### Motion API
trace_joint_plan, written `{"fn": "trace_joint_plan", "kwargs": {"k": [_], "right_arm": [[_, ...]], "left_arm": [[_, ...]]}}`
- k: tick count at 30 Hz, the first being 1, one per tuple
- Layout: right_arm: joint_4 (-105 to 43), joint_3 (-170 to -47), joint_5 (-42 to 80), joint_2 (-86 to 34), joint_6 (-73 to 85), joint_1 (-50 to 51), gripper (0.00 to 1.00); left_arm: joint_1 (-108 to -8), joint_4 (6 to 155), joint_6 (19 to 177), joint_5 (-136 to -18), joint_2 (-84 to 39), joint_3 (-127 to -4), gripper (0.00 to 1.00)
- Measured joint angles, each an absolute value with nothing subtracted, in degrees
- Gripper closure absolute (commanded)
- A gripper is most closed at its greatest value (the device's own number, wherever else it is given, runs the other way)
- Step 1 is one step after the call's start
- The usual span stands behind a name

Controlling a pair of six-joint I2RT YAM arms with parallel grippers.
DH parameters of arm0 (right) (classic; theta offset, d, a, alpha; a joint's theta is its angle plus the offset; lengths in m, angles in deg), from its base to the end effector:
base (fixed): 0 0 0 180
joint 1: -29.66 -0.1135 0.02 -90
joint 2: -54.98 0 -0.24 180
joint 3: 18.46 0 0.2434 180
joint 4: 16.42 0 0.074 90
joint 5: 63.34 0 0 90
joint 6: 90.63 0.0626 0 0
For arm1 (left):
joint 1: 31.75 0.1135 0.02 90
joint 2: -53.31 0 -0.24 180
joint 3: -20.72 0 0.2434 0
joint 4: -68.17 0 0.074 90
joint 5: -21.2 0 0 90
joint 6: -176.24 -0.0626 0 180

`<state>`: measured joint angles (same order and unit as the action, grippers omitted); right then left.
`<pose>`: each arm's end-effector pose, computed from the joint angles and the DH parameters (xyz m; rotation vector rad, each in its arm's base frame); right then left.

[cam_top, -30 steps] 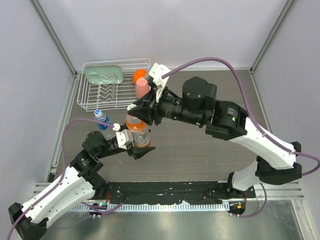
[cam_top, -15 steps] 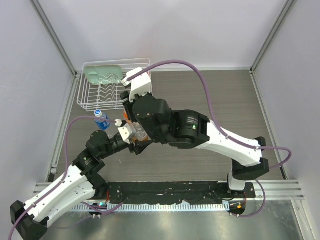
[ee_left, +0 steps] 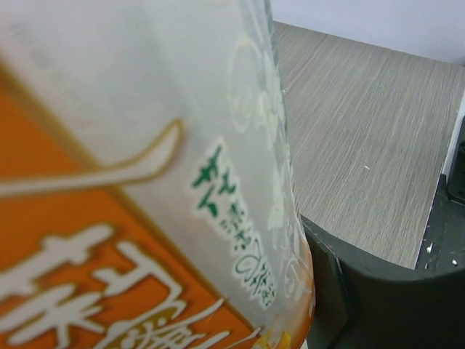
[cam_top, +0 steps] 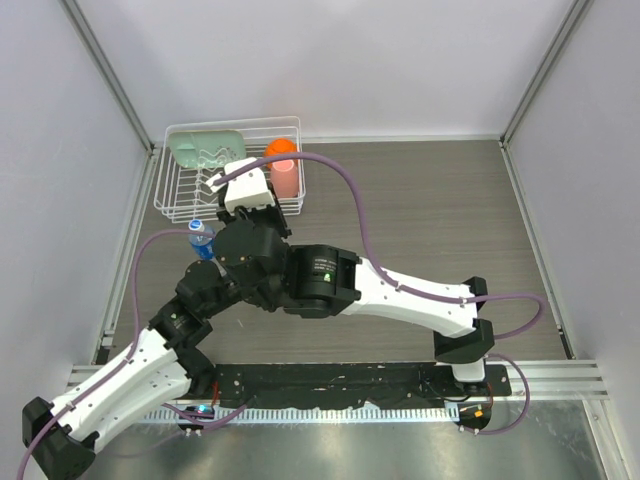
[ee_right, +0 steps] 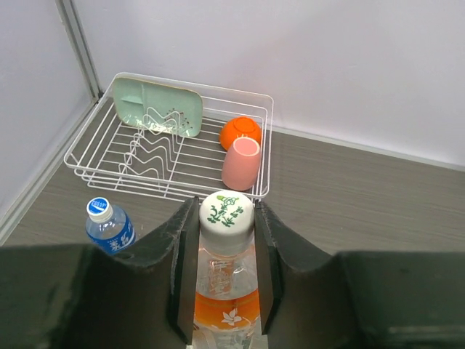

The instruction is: Screw on the bottle caps

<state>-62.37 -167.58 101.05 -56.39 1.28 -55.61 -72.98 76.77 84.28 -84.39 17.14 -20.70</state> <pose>0.0922 0.3835 0.4731 -0.2340 1.5925 0.0640 0.1414 -0.1463 0.2696 0.8132 1.4699 -0.7428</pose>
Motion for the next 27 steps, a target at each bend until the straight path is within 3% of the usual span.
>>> {"fn": "trace_joint_plan", "kwargs": {"k": [3, 8, 16, 21, 27], "right_arm": [[-61.54, -168.5, 100.75, -56.94, 0.45, -55.66, 0.34], [-63.62, -168.17, 94.78, -55.28, 2.0, -56.2, 0.22], [-65.39, -154.07, 67.57, -33.14, 6.29, -55.68, 0.21], [-65.39, -148.89, 58.04, -20.24, 6.18, -53.03, 0.19], [-65.54, -144.26, 47.5, -15.54, 4.47, -49.19, 0.18]], "left_arm": [[-72.96, 76.18, 84.11, -84.08, 17.06, -20.7, 1.0], [-72.96, 75.65, 83.17, -84.11, 17.06, -20.7, 1.0], [-72.89, 73.71, 83.73, -89.83, 17.6, -20.7, 1.0], [-72.74, 74.43, 84.37, -107.67, 17.82, -21.16, 1.0], [-72.74, 76.09, 84.85, -128.59, 17.54, -25.08, 1.0]]}}
